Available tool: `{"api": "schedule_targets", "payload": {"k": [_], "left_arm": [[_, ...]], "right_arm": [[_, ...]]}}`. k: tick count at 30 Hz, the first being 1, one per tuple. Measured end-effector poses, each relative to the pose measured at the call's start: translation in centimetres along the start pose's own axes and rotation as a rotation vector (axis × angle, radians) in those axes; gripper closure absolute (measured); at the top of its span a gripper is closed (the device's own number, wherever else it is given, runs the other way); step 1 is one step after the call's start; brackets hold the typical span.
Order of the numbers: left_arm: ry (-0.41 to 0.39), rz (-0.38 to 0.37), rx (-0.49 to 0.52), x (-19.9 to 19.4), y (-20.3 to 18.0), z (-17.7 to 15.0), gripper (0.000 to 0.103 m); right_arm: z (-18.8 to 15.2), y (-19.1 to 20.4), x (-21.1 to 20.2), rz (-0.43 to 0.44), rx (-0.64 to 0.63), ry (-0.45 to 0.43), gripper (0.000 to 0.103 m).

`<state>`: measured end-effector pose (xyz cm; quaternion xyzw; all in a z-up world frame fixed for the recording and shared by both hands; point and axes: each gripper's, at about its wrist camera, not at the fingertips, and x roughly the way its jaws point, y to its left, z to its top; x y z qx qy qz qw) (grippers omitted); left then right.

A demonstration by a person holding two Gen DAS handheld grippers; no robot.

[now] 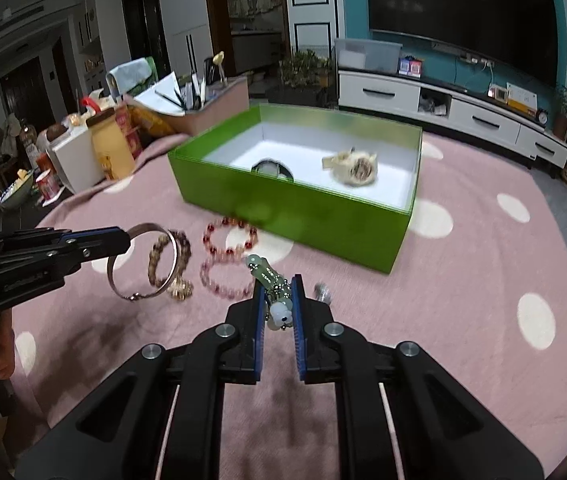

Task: Organize jewelry
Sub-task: 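Lift the bangle with the left tool while the right tool grasps the green pendant, then lower the bangle and pendant into the green box and open both tools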

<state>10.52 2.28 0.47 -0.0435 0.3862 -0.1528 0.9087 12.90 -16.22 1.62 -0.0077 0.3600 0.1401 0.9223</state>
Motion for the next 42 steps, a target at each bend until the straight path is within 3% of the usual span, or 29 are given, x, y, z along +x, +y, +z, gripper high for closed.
{"api": "schedule_targets", "payload": {"k": [13, 22, 28, 37, 39, 42], "left_arm": [[-0.061, 0.043, -0.017, 2.3, 0.8, 9.3, 0.098], [-0.036, 0.163, -0.017, 7.7, 2.4, 14.2, 0.098], [0.002, 0.231, 0.002, 11.4, 3.5, 15.1, 0.098], [0.051, 0.274, 0.040, 14.3, 3.8, 14.6, 0.097], [0.049, 0.270, 0.041, 14.1, 3.8, 14.6, 0.090], [0.034, 0.261, 0.045, 13.4, 3.5, 14.5, 0.076]], "right_arm": [[5.4, -2.2, 0.4, -0.039, -0.020, -0.067, 0.091], [8.0, -4.1, 3.9, -0.044, 0.007, -0.057, 0.091], [8.5, -5.2, 7.0, -0.050, 0.026, -0.014, 0.091], [8.4, -6.3, 10.0, -0.039, 0.077, 0.046, 0.087], [8.4, -6.5, 10.0, -0.040, 0.096, 0.042, 0.078], [8.4, -6.8, 9.0, -0.042, 0.110, 0.016, 0.075]]}}
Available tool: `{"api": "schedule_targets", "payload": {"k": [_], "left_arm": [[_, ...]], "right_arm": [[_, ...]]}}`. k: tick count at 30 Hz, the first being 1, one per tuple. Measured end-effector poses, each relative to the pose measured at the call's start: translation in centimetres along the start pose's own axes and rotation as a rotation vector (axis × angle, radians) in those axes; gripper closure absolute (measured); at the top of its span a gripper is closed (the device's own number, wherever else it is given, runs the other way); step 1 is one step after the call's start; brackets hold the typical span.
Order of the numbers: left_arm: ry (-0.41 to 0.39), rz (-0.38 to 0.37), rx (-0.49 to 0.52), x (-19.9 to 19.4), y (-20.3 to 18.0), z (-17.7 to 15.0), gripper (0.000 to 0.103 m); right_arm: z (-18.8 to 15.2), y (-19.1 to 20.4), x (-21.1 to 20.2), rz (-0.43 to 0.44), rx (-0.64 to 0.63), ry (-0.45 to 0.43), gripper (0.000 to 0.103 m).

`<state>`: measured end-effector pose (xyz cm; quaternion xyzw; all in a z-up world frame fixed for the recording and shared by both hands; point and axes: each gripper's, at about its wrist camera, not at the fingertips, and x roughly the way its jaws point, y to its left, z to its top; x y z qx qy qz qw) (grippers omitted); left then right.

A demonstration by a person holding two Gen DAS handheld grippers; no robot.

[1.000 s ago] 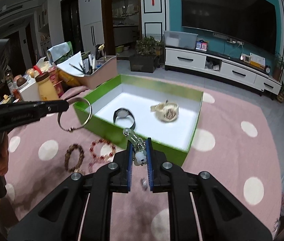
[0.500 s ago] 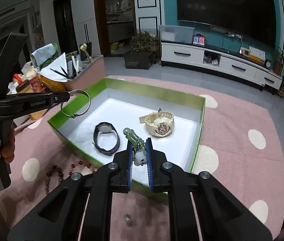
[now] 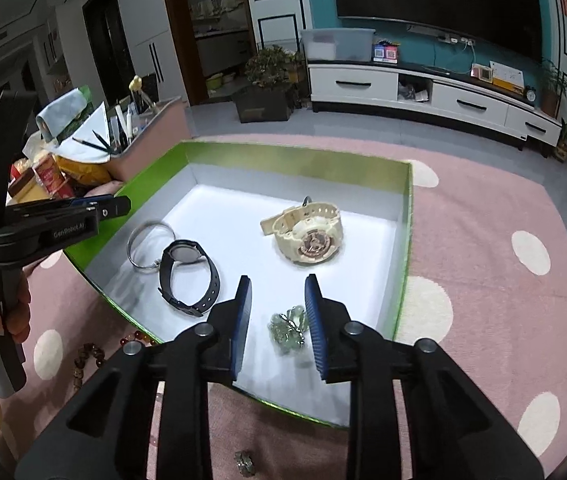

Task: Organize jewelry
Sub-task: 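Lower the bangle and pendant into the green box and open both tools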

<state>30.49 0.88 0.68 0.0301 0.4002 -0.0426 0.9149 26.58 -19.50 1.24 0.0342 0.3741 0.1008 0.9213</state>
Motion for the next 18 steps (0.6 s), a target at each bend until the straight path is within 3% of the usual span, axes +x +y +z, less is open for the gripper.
{"api": "schedule_targets", "payload": {"k": [2, 6, 12, 18], "left_arm": [[-0.005, -0.009, -0.003, -0.6, 0.0, -0.1, 0.058], [-0.022, -0.017, -0.006, -2.1, 0.1, -0.6, 0.053], [-0.043, -0.028, -0.036, -5.6, 1.0, -2.3, 0.036], [0.005, -0.040, -0.089, -8.2, 2.2, -5.8, 0.020]], "right_arm": [[0.1, -0.2, -0.7, 0.002, 0.009, -0.014, 0.070], [-0.3, -0.5, -2.7, 0.001, 0.021, -0.047, 0.068], [-1.7, -0.9, -6.3, 0.008, 0.041, -0.083, 0.067], [-4.0, -0.5, -8.8, 0.023, 0.063, -0.082, 0.066]]}}
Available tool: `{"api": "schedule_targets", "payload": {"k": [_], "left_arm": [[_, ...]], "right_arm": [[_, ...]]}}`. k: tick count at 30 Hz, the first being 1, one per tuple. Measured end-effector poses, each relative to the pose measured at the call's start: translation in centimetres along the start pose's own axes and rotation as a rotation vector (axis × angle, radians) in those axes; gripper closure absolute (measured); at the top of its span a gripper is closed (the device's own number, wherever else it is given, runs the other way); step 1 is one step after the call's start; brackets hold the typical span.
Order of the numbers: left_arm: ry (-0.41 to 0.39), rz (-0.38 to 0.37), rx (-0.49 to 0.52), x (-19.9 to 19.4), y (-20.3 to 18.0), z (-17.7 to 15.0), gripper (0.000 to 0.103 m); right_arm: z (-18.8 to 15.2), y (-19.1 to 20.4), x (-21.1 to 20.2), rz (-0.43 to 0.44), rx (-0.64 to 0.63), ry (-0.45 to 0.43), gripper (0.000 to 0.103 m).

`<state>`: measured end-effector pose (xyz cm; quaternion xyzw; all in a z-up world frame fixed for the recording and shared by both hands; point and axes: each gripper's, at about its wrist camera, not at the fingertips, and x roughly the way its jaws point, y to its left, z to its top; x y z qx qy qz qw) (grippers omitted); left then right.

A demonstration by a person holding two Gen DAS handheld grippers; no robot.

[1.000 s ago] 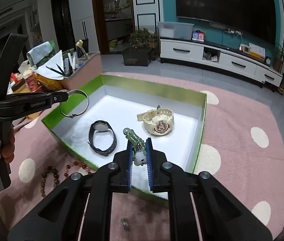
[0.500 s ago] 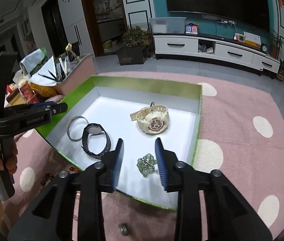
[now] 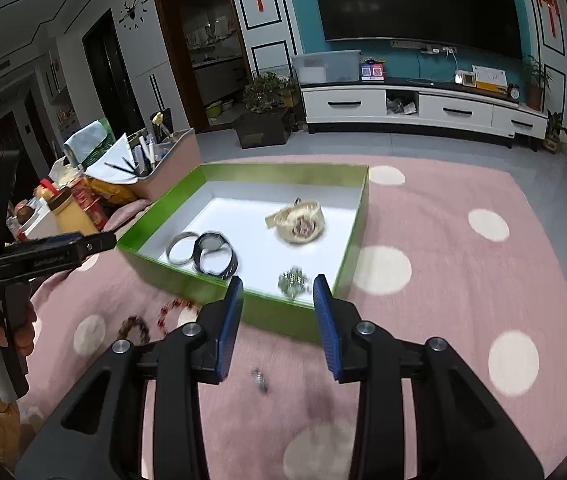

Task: Organize jewelry
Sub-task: 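Lower the bangle and pendant into the green box and open both tools, then move both tools back toward the remaining jewelry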

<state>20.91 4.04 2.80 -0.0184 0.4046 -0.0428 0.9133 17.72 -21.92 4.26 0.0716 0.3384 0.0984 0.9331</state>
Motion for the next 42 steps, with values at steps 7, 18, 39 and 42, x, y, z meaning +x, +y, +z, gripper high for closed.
{"api": "schedule_targets", "payload": {"k": [7, 18, 39, 42], "left_arm": [[0.083, -0.053, -0.040, -1.2, 0.8, -5.7, 0.009], [0.163, -0.120, 0.000, -2.8, -0.7, -13.2, 0.002], [0.086, -0.168, 0.145, -1.4, -3.7, -11.6, 0.006], [0.091, -0.201, 0.133, -0.8, -3.6, -11.2, 0.023]], "right_arm": [[-3.9, 0.3, -2.1, 0.005, 0.022, 0.038, 0.062], [-9.3, 2.5, -2.8, 0.014, 0.005, 0.101, 0.059], [-9.2, 1.7, -1.0, -0.028, -0.017, 0.144, 0.058], [-9.1, 1.4, -0.4, -0.027, -0.014, 0.150, 0.058]]}}
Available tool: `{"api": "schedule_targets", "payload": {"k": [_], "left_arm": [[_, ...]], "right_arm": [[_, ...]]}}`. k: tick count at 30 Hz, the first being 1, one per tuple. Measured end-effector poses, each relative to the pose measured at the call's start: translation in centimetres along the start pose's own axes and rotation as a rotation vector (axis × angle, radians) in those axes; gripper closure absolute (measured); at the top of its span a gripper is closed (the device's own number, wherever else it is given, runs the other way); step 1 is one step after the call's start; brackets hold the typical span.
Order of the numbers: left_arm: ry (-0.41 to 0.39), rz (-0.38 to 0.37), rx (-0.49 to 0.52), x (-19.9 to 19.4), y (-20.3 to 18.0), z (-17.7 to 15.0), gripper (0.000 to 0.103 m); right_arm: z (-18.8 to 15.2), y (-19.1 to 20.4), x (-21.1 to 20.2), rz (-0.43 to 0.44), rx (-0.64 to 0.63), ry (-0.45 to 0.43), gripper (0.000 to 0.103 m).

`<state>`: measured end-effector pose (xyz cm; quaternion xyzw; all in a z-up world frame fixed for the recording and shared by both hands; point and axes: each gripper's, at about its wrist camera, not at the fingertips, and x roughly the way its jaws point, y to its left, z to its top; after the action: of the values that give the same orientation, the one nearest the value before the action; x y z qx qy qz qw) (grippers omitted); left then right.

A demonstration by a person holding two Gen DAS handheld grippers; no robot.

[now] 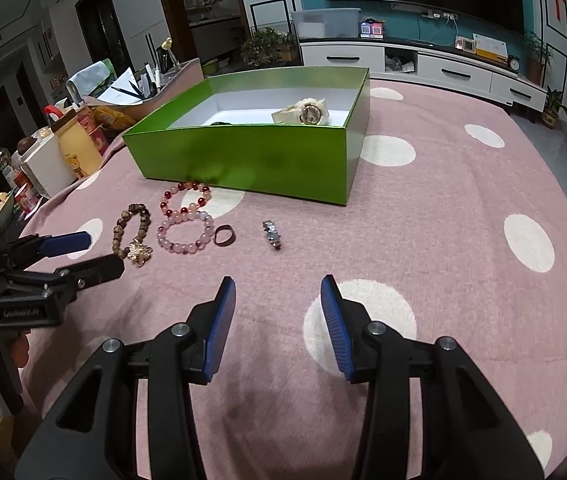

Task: Organize jewelry
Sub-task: 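Move both tools back toward the remaining jewelry, then grasp the butterfly charm with the left tool while the right tool grasps the silver ring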

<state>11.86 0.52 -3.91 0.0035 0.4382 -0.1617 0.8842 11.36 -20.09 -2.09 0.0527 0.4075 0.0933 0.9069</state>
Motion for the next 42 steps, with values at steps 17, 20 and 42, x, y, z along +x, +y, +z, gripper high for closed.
{"api": "schedule_targets", "payload": {"k": [17, 20, 42], "left_arm": [[0.016, -0.023, 0.057, 2.3, -1.0, 0.5, 0.069], [0.010, -0.009, 0.076, 2.3, -1.3, 0.4, 0.070], [0.020, -0.011, 0.110, 3.3, -1.9, 0.0, 0.082]], "right_arm": [[1.6, -0.1, 2.7, 0.009, -0.049, 0.032, 0.058], [1.8, 0.0, 3.2, 0.015, -0.054, 0.039, 0.058], [3.0, 0.8, 6.4, 0.020, -0.101, 0.064, 0.069]]}}
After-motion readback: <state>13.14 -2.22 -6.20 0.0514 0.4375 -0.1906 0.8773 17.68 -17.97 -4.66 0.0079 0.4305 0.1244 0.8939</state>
